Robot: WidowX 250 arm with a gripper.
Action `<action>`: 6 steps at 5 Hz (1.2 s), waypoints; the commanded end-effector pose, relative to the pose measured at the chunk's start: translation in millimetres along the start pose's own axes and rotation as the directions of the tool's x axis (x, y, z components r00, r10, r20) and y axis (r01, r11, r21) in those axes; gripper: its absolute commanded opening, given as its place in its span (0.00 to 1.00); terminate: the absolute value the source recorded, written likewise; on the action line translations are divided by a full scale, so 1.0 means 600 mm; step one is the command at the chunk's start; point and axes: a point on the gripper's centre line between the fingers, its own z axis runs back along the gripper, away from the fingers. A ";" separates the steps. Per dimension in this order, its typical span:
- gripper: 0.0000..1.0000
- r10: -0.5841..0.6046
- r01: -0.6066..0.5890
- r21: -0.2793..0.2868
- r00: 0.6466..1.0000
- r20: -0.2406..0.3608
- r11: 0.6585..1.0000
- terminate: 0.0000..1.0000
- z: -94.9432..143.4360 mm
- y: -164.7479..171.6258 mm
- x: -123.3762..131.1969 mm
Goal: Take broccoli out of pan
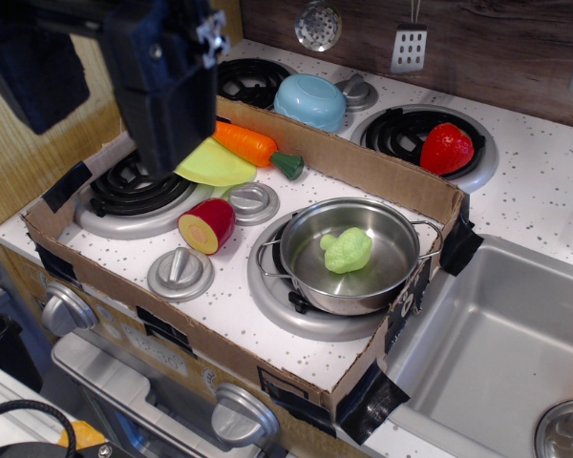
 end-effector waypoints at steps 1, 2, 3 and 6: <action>1.00 0.000 0.000 0.000 1.000 0.000 1.000 0.00 0.000 0.000 0.000; 1.00 -0.065 0.064 0.036 0.997 0.027 0.997 0.00 -0.013 -0.001 0.038; 1.00 -0.111 0.110 0.034 0.993 0.044 0.993 0.00 -0.035 0.004 0.074; 1.00 -0.145 0.149 -0.037 0.986 0.079 0.988 0.00 -0.140 0.024 0.140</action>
